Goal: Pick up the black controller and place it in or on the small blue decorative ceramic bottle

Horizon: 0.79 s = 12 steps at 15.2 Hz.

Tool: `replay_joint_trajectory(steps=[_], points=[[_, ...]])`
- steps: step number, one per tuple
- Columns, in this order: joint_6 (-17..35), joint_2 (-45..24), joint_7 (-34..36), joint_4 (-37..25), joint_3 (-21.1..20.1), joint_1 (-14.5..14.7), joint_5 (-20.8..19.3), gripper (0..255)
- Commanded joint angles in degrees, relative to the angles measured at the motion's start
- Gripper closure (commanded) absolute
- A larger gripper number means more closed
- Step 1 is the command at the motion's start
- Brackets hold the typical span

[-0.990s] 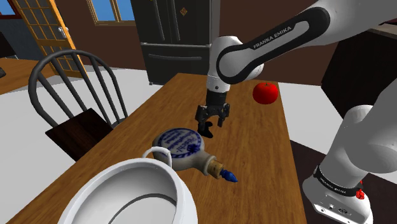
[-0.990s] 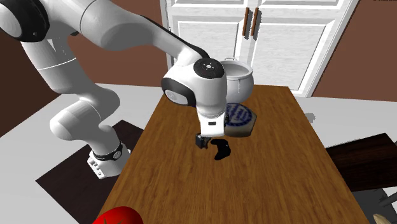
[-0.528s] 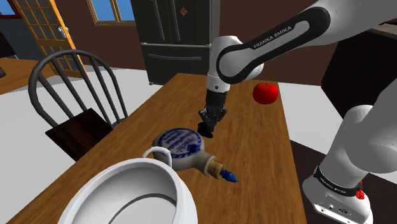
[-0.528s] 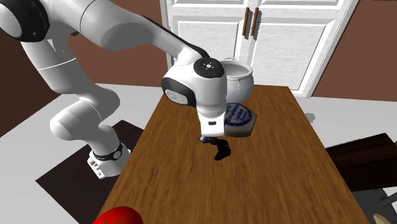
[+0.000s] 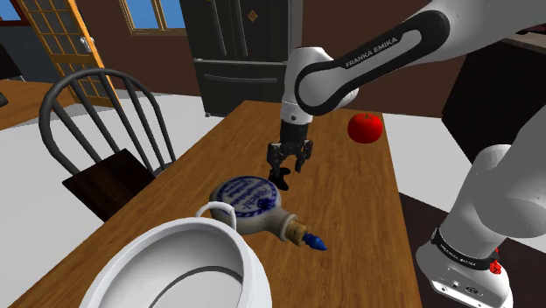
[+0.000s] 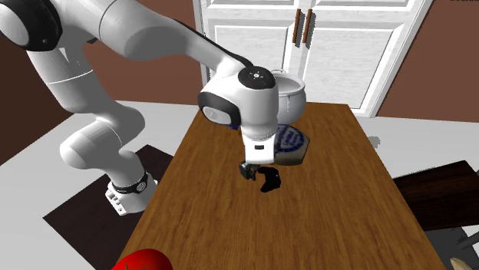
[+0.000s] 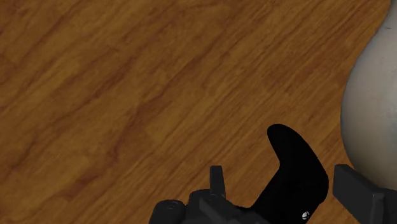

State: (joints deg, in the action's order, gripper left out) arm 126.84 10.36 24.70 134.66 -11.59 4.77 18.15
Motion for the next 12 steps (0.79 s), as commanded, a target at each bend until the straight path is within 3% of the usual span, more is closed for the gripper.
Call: replay_joint_trajectory(steps=[1,3,4,12], points=[[1.10,-1.12,6.93,-1.86,-0.96,-1.39,-5.23,0],[1.40,-2.57,14.68,-4.48,-2.00,-2.86,-11.36,0],[1.37,-2.82,15.98,-4.95,-2.16,-3.09,-12.41,0],[7.24,-6.43,16.55,-2.64,-2.55,-2.95,-13.11,0]])
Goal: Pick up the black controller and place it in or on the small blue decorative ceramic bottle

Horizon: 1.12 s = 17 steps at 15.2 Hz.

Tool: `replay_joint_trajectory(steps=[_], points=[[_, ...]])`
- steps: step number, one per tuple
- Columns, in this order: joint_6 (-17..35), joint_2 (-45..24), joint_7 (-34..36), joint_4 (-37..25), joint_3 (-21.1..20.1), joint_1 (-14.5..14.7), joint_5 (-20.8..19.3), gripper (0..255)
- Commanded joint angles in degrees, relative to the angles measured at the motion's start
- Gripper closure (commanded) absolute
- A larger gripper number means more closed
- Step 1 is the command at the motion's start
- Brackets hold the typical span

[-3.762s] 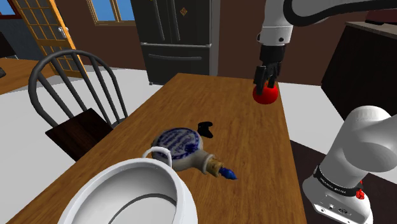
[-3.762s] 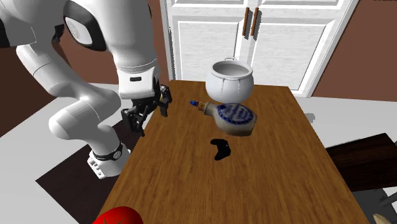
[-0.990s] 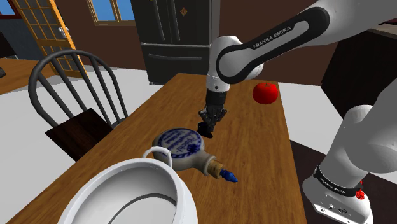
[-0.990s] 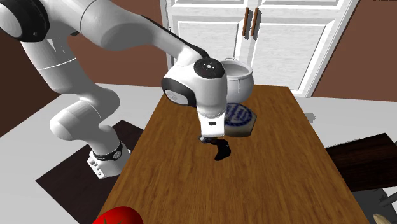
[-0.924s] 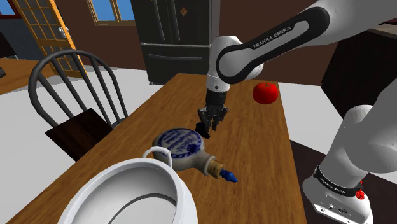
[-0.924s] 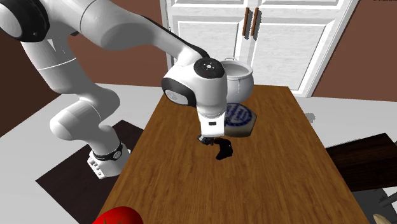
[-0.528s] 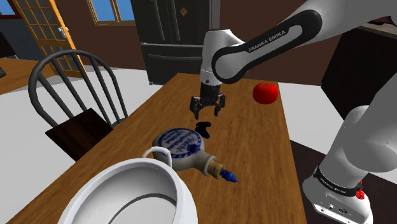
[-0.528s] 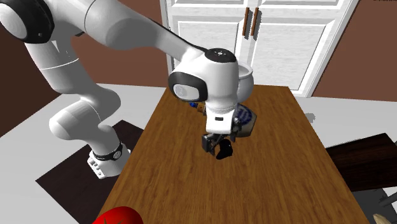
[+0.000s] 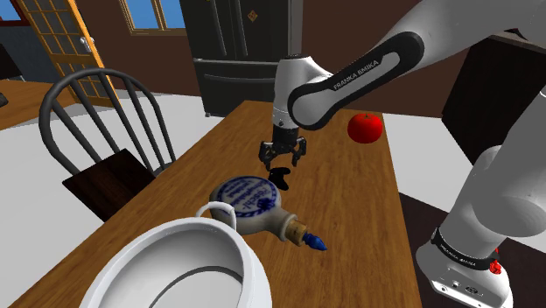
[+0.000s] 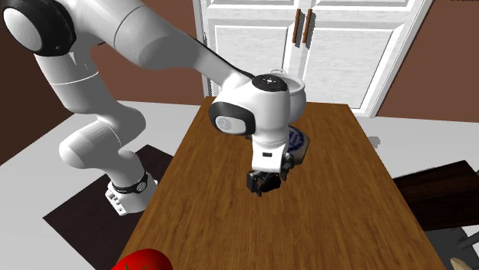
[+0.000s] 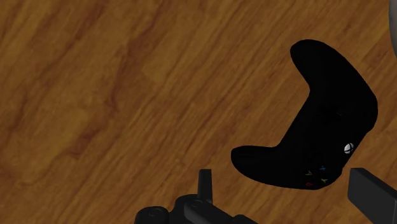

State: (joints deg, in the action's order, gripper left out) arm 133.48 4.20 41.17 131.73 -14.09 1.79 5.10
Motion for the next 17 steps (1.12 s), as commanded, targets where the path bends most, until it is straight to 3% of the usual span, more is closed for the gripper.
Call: replay_joint_trajectory(steps=[1,7,8,17], points=[[0.60,-0.27,0.09,0.28,-0.05,0.03,-0.06,0],[0.60,-0.28,0.09,0.28,-0.05,0.03,-0.06,0],[0.59,-0.27,0.09,0.28,-0.05,0.03,-0.06,255],[0.60,-0.28,0.09,0.28,-0.04,0.03,-0.06,255]])
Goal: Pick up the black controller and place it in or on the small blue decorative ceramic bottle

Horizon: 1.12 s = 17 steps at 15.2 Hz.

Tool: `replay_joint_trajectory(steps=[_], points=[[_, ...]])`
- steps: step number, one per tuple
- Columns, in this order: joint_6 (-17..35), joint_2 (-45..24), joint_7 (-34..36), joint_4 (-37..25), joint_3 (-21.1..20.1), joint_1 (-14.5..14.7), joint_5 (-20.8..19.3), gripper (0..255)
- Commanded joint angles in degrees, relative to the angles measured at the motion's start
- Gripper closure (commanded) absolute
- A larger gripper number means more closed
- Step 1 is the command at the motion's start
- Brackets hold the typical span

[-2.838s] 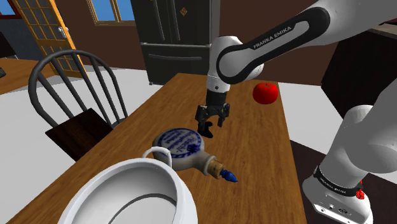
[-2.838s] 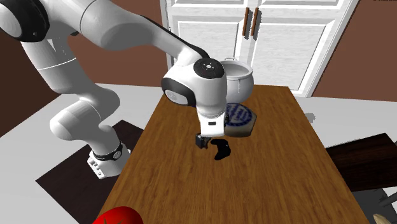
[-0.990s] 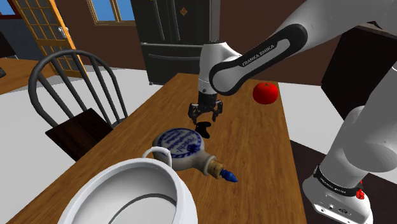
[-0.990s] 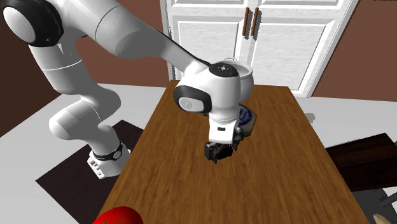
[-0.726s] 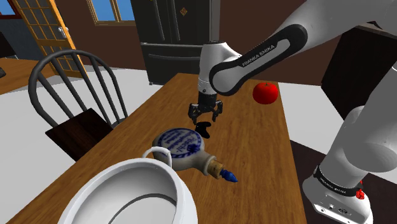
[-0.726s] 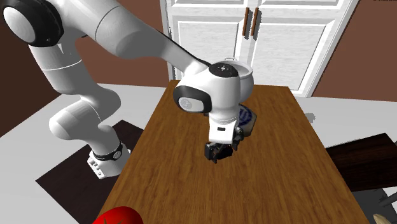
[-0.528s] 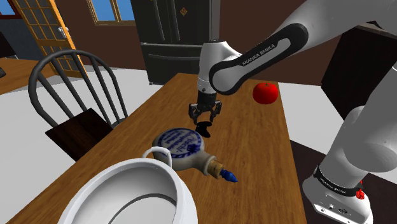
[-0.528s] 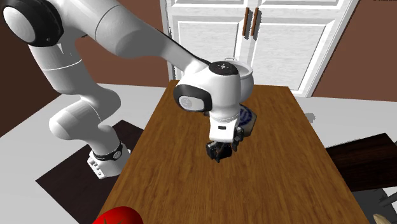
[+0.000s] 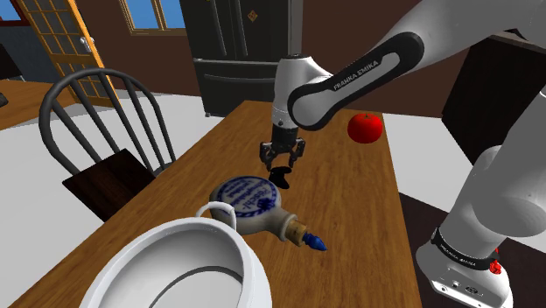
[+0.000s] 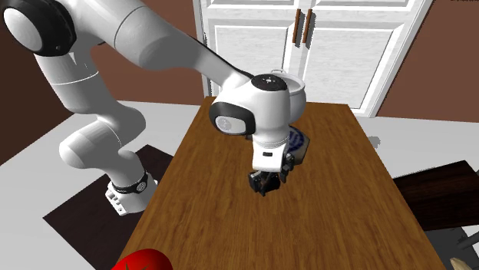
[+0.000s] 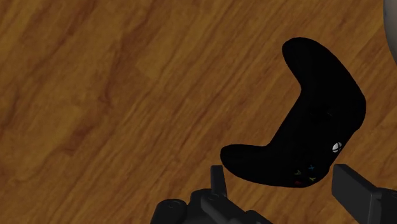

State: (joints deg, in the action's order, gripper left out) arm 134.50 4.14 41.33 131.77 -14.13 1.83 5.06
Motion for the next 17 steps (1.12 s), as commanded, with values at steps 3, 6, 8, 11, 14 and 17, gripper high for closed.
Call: replay_joint_trajectory(steps=[3,6,8,11,14,17], points=[[-2.79,1.02,-0.17,-0.90,0.09,-0.02,0.20,255],[-5.15,2.15,-0.24,-2.16,0.19,-0.04,0.37,255],[-6.72,2.84,-0.27,-3.05,0.26,-0.05,0.47,255],[-7.60,2.62,5.43,-3.13,-0.92,0.35,-0.33,0],[-13.35,1.50,21.91,-6.38,-4.35,1.46,-1.88,0],[-13.29,0.25,25.99,-6.59,-5.18,1.82,-2.35,0]])
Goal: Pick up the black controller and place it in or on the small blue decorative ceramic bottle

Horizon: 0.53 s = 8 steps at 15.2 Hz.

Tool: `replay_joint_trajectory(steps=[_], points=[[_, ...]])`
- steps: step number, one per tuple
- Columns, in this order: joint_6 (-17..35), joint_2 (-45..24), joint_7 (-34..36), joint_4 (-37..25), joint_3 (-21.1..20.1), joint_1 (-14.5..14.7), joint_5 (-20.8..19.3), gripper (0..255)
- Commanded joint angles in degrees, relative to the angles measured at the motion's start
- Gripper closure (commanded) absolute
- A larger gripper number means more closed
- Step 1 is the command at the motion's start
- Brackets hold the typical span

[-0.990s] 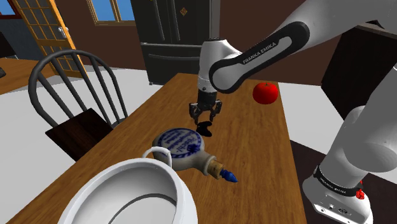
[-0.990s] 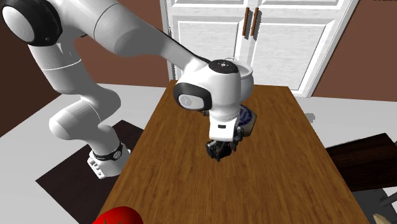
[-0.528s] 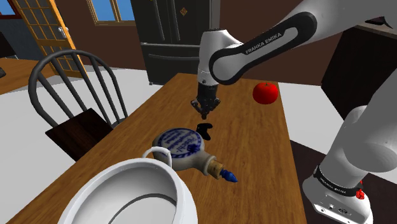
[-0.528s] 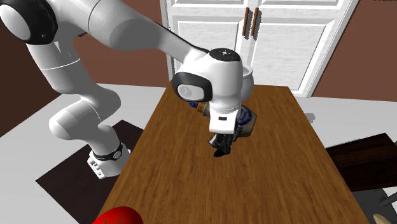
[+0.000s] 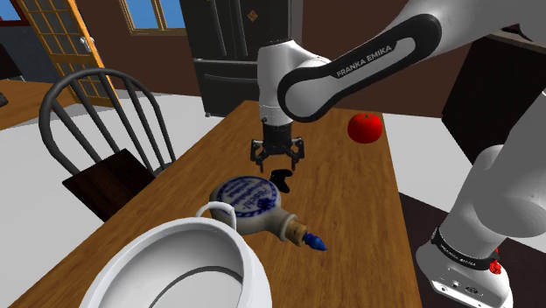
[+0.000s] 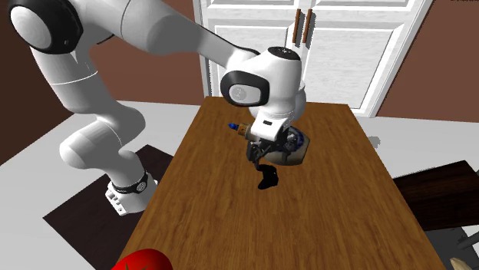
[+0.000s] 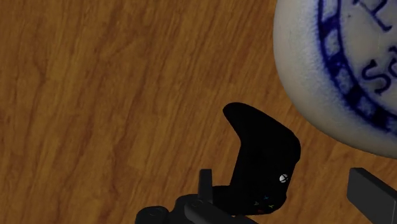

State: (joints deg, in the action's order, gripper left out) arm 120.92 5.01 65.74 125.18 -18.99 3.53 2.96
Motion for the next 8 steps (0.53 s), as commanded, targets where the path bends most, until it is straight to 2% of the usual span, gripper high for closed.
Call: replay_joint_trajectory(steps=[1,5,8], points=[[1.06,-0.95,1.66,0.46,-0.34,0.13,-0.35,0],[4.14,-2.40,2.04,2.15,-0.48,0.18,-0.83,0],[4.58,-2.62,2.10,2.38,-0.50,0.19,-0.91,0]])
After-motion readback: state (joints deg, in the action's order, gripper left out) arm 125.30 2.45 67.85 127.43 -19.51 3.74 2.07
